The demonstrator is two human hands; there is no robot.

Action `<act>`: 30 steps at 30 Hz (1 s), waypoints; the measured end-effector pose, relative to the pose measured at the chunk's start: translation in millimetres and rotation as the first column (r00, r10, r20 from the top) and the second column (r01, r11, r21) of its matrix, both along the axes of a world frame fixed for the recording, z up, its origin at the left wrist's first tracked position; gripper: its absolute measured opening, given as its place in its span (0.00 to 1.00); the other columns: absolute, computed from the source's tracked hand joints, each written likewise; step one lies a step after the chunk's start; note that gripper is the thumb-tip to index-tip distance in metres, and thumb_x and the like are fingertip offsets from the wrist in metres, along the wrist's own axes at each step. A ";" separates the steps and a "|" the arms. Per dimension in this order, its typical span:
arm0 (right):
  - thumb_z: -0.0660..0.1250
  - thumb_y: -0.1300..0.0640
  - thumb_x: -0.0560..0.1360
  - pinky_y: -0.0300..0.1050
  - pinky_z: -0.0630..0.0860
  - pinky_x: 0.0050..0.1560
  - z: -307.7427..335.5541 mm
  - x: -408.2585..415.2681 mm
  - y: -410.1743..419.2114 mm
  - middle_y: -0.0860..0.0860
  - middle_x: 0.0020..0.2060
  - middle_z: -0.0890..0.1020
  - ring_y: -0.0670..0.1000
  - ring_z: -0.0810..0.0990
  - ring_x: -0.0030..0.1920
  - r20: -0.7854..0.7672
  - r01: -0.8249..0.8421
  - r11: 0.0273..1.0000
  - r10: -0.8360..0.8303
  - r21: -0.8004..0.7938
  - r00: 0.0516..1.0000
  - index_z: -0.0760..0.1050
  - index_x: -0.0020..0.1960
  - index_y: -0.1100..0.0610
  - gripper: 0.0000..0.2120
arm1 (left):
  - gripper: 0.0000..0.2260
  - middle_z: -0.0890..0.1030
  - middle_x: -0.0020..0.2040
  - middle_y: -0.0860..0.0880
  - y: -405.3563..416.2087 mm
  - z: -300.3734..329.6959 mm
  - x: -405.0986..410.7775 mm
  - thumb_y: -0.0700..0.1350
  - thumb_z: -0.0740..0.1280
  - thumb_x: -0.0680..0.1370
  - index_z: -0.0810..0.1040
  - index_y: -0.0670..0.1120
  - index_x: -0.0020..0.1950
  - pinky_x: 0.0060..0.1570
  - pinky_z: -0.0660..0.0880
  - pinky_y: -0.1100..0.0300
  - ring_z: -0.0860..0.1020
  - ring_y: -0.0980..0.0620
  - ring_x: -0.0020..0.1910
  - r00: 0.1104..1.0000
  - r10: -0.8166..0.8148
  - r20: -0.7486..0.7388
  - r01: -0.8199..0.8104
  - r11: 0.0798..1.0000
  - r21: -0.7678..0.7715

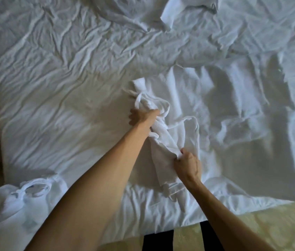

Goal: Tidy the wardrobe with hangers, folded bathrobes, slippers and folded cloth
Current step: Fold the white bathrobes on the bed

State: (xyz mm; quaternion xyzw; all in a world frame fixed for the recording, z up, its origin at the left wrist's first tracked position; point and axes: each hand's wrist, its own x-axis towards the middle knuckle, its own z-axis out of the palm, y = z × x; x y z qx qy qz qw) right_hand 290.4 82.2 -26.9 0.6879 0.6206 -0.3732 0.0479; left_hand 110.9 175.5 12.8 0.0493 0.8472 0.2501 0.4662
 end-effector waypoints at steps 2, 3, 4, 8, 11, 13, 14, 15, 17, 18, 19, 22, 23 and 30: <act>0.61 0.58 0.73 0.50 0.76 0.43 4.1 6.0 3.8 0.57 0.43 0.84 0.63 0.81 0.45 -0.043 0.007 1.000 -0.008 -0.024 0.999 0.76 0.49 0.55 0.07 | 0.52 0.71 0.69 0.50 0.6 -16.9 -1.9 0.54 0.76 0.49 0.62 0.57 0.72 0.53 0.80 0.40 0.74 0.43 0.63 0.997 -0.006 0.074 0.011 0.998 -0.064; 0.61 0.58 0.73 0.50 0.75 0.43 7.8 8.1 6.8 0.57 0.43 0.84 0.63 0.81 0.45 -0.071 0.007 0.999 -0.010 -0.042 0.997 0.76 0.49 0.55 0.07 | 0.49 0.73 0.67 0.48 2.0 -15.4 0.5 0.54 0.76 0.48 0.67 0.52 0.69 0.53 0.80 0.40 0.75 0.42 0.61 0.993 0.022 0.112 -0.013 0.997 -0.078; 0.60 0.59 0.73 0.49 0.74 0.41 13.0 11.1 9.7 0.56 0.41 0.83 0.63 0.80 0.43 -0.107 0.012 0.998 -0.018 -0.058 0.994 0.75 0.48 0.55 0.06 | 0.43 0.75 0.62 0.46 4.3 3.4 8.1 0.52 0.77 0.52 0.70 0.51 0.66 0.47 0.82 0.41 0.78 0.41 0.57 0.992 0.051 0.113 -0.044 0.997 -0.060; 0.60 0.64 0.70 0.47 0.64 0.33 37.9 45.7 33.9 0.51 0.29 0.72 0.59 0.70 0.33 -0.238 0.079 0.993 -0.099 -0.091 0.966 0.66 0.39 0.53 0.07 | 0.21 0.82 0.48 0.45 28.0 37.7 40.9 0.51 0.72 0.66 0.76 0.42 0.54 0.38 0.84 0.46 0.83 0.42 0.42 0.995 -0.009 -0.104 0.011 1.000 0.025; 0.61 0.66 0.71 0.48 0.66 0.31 51.6 97.5 58.7 0.51 0.28 0.73 0.55 0.71 0.31 -0.294 0.104 0.991 -0.124 -0.082 0.948 0.67 0.38 0.57 0.07 | 0.24 0.84 0.48 0.45 52.0 51.2 82.8 0.56 0.69 0.63 0.80 0.43 0.53 0.44 0.83 0.50 0.83 0.43 0.44 0.972 -0.101 -0.214 0.118 0.990 0.072; 0.61 0.67 0.72 0.42 0.69 0.30 61.7 132.8 81.2 0.50 0.29 0.75 0.51 0.73 0.31 -0.304 0.110 0.990 -0.132 -0.087 0.943 0.69 0.36 0.57 0.08 | 0.24 0.82 0.50 0.47 73.6 54.5 114.4 0.57 0.68 0.64 0.80 0.44 0.54 0.48 0.81 0.51 0.82 0.43 0.46 0.936 -0.223 -0.271 0.240 0.970 0.028; 0.61 0.68 0.73 0.37 0.69 0.29 66.3 147.7 92.6 0.49 0.29 0.76 0.49 0.73 0.30 -0.299 0.108 0.990 -0.130 -0.089 0.945 0.69 0.35 0.55 0.11 | 0.24 0.80 0.53 0.47 82.6 55.1 129.2 0.57 0.68 0.66 0.79 0.43 0.55 0.49 0.80 0.51 0.81 0.43 0.48 0.909 -0.281 -0.308 0.291 0.957 -0.014; 0.61 0.68 0.73 0.35 0.70 0.27 67.8 160.2 103.3 0.48 0.29 0.76 0.48 0.75 0.31 -0.291 0.100 0.991 -0.122 -0.087 0.949 0.70 0.35 0.53 0.13 | 0.23 0.76 0.56 0.46 90.4 54.6 141.9 0.57 0.68 0.68 0.78 0.43 0.55 0.50 0.79 0.51 0.79 0.43 0.51 0.876 -0.336 -0.346 0.336 0.940 -0.061; 0.61 0.66 0.74 0.44 0.75 0.31 62.6 176.6 118.0 0.50 0.31 0.78 0.52 0.78 0.32 -0.254 0.067 0.993 -0.090 -0.097 0.963 0.70 0.35 0.53 0.12 | 0.23 0.72 0.59 0.44 97.4 50.0 156.6 0.56 0.68 0.71 0.79 0.41 0.58 0.52 0.76 0.51 0.76 0.43 0.56 0.805 -0.418 -0.422 0.389 0.908 -0.157; 0.61 0.64 0.74 0.49 0.75 0.34 60.7 177.8 122.4 0.52 0.31 0.78 0.55 0.78 0.34 -0.236 0.049 0.992 -0.075 -0.116 0.969 0.70 0.36 0.54 0.10 | 0.23 0.73 0.59 0.44 96.8 48.4 157.5 0.56 0.68 0.71 0.80 0.40 0.58 0.54 0.76 0.50 0.75 0.42 0.57 0.777 -0.436 -0.454 0.394 0.899 -0.189; 0.61 0.63 0.74 0.50 0.74 0.35 57.5 175.1 124.5 0.51 0.31 0.77 0.56 0.78 0.34 -0.230 0.035 0.990 -0.066 -0.136 0.971 0.69 0.36 0.54 0.10 | 0.23 0.75 0.59 0.43 94.2 47.1 153.9 0.56 0.67 0.71 0.80 0.39 0.58 0.55 0.76 0.50 0.76 0.42 0.57 0.763 -0.437 -0.475 0.388 0.899 -0.204; 0.62 0.62 0.73 0.49 0.72 0.37 52.9 143.0 115.6 0.50 0.31 0.75 0.57 0.76 0.36 -0.281 -0.026 0.986 -0.021 -0.163 0.960 0.67 0.36 0.55 0.09 | 0.20 0.82 0.51 0.42 77.0 49.4 120.8 0.54 0.68 0.70 0.82 0.41 0.53 0.48 0.79 0.52 0.81 0.40 0.48 0.816 -0.352 -0.458 0.294 0.935 -0.196; 0.62 0.62 0.73 0.48 0.71 0.38 53.0 127.0 107.9 0.51 0.33 0.76 0.58 0.78 0.38 -0.307 -0.069 0.983 0.014 -0.171 0.952 0.67 0.37 0.55 0.07 | 0.19 0.83 0.47 0.42 67.1 47.8 102.8 0.54 0.68 0.69 0.82 0.41 0.50 0.45 0.79 0.52 0.81 0.40 0.44 0.838 -0.318 -0.444 0.257 0.947 -0.193; 0.59 0.58 0.73 0.44 0.73 0.46 44.7 17.9 44.7 0.57 0.48 0.84 0.61 0.82 0.50 -0.406 -0.217 0.927 0.079 -0.307 0.911 0.76 0.51 0.56 0.10 | 0.17 0.81 0.43 0.42 -9.5 43.1 -7.1 0.51 0.71 0.70 0.78 0.38 0.49 0.37 0.75 0.55 0.80 0.43 0.39 0.922 -0.115 -0.369 0.027 0.971 -0.236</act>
